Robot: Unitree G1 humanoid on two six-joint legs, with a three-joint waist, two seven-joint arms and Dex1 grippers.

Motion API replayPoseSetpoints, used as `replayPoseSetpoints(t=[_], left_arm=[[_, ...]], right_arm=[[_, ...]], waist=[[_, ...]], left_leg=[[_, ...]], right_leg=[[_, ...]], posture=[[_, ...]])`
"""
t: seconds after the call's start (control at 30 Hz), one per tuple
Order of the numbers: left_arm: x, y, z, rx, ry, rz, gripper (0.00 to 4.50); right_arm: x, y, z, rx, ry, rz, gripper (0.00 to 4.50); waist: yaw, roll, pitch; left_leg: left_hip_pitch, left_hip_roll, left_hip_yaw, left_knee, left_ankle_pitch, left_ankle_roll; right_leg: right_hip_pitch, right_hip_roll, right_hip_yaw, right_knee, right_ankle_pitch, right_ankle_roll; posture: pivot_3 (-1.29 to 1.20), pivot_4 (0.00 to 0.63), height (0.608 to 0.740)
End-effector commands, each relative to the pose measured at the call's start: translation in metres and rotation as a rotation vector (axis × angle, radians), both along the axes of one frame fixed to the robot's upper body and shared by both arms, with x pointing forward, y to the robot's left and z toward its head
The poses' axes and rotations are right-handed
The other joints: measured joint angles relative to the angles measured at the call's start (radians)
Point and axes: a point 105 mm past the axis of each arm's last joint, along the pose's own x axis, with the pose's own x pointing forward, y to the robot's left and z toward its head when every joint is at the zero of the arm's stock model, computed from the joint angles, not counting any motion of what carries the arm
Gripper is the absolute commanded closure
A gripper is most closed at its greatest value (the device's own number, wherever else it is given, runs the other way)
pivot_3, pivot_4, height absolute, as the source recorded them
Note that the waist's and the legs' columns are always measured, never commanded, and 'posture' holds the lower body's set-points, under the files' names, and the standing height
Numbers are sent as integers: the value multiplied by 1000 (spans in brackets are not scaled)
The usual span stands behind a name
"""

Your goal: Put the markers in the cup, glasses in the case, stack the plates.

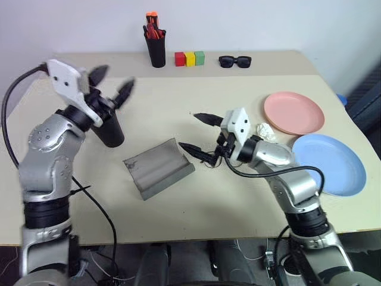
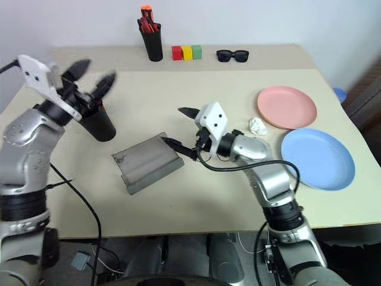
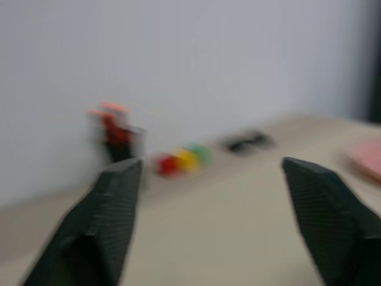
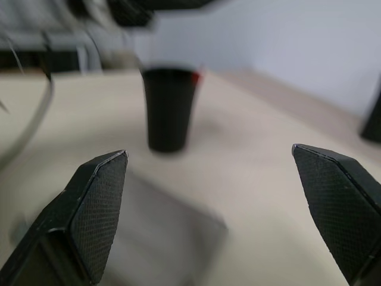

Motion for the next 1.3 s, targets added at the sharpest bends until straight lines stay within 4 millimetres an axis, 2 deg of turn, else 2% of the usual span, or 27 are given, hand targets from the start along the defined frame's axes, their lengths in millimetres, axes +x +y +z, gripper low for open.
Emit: replayPoseSetpoints(t=[0.03,0.07,0.13,0.17,0.23,0.37,0.47,0.57,0.8,1.07,1.3], left_arm=[[-38,-32,-36,144,238,-262,71],[-49,-37,-50,189,318,-307,71],[-62,-41,-66,248,395,-349,71],[-67,-38,-85,330,465,-345,71],[-72,-32,-109,429,548,-323,71],[-76,-35,-125,419,649,-351,71],[-75,-31,-143,498,684,-321,71],[-72,-32,-145,485,684,-315,941],[-66,-31,-142,477,639,-308,4435],[-46,-26,-134,726,329,-407,4435],[-31,-18,-130,861,306,-533,4435]], right_arm=[[-12,-18,4,-66,-14,38,0],[-14,-26,0,-95,10,39,0],[-16,-36,-5,-127,40,37,0],[-19,-44,-11,-166,67,37,0],[-25,-55,-20,-217,107,42,0],[-28,-59,-23,-246,119,46,0],[-28,-56,-21,-239,109,48,0],[-29,-52,-21,-236,105,53,0],[-31,-49,-20,-232,104,61,0],[-28,-47,-23,-232,107,69,0],[-18,-50,-26,-230,113,25,0]], waist=[[-2,2,1],[-3,2,1],[-2,2,1],[-1,2,1],[1,2,1],[1,1,1],[1,1,1],[2,1,1],[3,1,1],[5,1,1],[5,1,1]], left_leg=[[0,0,0,0,0,0],[1,0,0,0,0,0],[1,2,0,0,0,0],[1,2,0,0,0,0],[1,2,0,1,0,0],[1,2,1,1,0,0],[1,2,1,1,0,0],[0,2,1,1,0,0],[0,2,1,1,0,0],[0,2,1,1,0,0],[-1,2,2,1,0,0]], right_leg=[[0,0,0,0,0,0],[0,1,0,1,0,-1],[0,3,0,1,-2,-4],[0,3,0,1,-2,-5],[0,3,1,1,-3,-6],[0,3,1,0,-3,-6],[0,3,1,0,-3,-6],[-1,3,1,0,-3,-6],[-1,3,1,-1,-3,-6],[-1,3,1,-1,-3,-7],[-1,2,1,-1,-3,-7]], posture=[[0,150,740],[0,150,740],[0,150,740],[0,150,740],[0,150,740],[0,150,740],[0,150,740],[0,150,740],[0,150,740],[0,150,740],[0,150,740]])
